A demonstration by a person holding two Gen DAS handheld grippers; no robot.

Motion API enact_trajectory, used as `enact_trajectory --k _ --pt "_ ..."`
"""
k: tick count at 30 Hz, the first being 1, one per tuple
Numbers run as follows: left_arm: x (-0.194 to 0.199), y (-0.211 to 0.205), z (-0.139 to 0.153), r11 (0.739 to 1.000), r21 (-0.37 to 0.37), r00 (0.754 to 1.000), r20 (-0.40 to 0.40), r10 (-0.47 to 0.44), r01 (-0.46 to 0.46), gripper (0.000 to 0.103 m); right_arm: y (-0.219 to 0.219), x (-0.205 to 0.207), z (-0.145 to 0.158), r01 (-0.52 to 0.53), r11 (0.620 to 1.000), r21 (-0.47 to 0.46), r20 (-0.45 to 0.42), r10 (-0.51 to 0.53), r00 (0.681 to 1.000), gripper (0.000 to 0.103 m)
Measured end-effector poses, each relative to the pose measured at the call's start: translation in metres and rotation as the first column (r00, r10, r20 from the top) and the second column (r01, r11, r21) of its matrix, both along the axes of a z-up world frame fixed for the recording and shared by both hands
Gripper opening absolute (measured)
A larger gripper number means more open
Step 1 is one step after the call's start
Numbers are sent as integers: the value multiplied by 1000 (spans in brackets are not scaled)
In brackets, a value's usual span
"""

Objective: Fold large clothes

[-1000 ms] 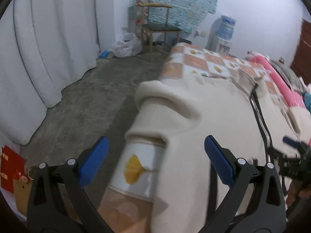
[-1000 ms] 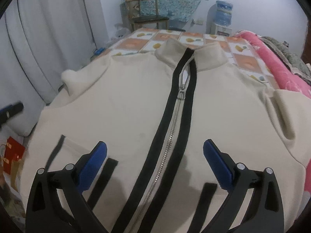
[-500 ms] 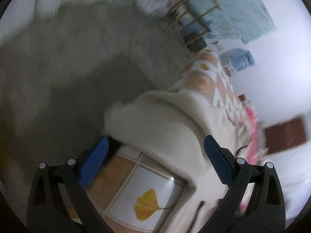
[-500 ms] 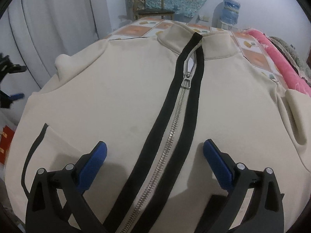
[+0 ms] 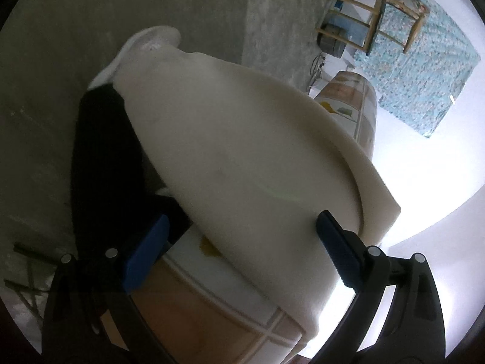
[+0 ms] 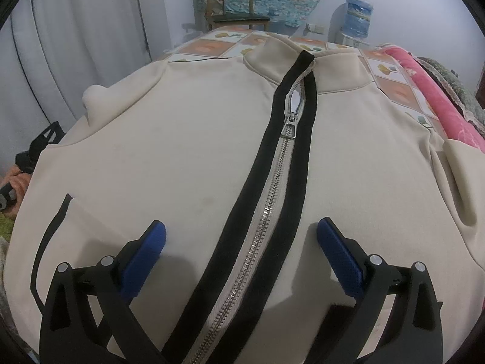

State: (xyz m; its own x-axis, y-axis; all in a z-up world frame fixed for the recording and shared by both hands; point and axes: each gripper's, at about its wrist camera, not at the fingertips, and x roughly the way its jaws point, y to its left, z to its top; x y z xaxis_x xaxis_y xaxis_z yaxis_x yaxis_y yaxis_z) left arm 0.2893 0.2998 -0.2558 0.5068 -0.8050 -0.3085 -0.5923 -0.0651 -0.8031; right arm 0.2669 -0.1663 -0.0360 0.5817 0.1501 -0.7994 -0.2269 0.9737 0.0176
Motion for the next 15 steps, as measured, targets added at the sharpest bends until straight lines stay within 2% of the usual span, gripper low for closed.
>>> enact_trajectory --k 3,5,7,8,9,10,11,13,14,15 --pt "4 6 3 1000 3 999 26 29 -29 75 0 0 0 0 1000 0 0 0 1000 96" --pt "6 14 9 998 34 999 21 50 -51 53 0 0 0 1 1000 -1 0 -1 1000 96" --pt "5 24 19 995 79 998 19 61 -63 26 0 0 0 1 1000 -1 0 -1 1000 96" --pt "7 32 30 987 146 997 39 63 -68 22 0 0 0 1 1000 0 0 -1 1000 96" --pt "11 39 46 970 234 996 68 59 -74 14 0 0 0 1 1000 0 0 -1 1000 96" --pt "13 43 57 955 288 995 86 54 -77 10 0 0 0 0 1000 1 0 0 1000 96" --pt "17 46 81 919 387 992 121 34 -79 9 0 0 0 1 1000 2 0 -1 1000 96" --pt "24 45 135 814 576 982 185 -32 -82 7 -1 0 0 2 1000 7 0 -2 1000 96" --pt "27 37 170 727 681 973 217 -84 -89 7 -1 0 0 2 1000 8 0 -2 1000 96" --pt "28 24 208 625 773 955 256 -148 -110 7 -1 0 0 2 1000 9 0 -2 1000 97"
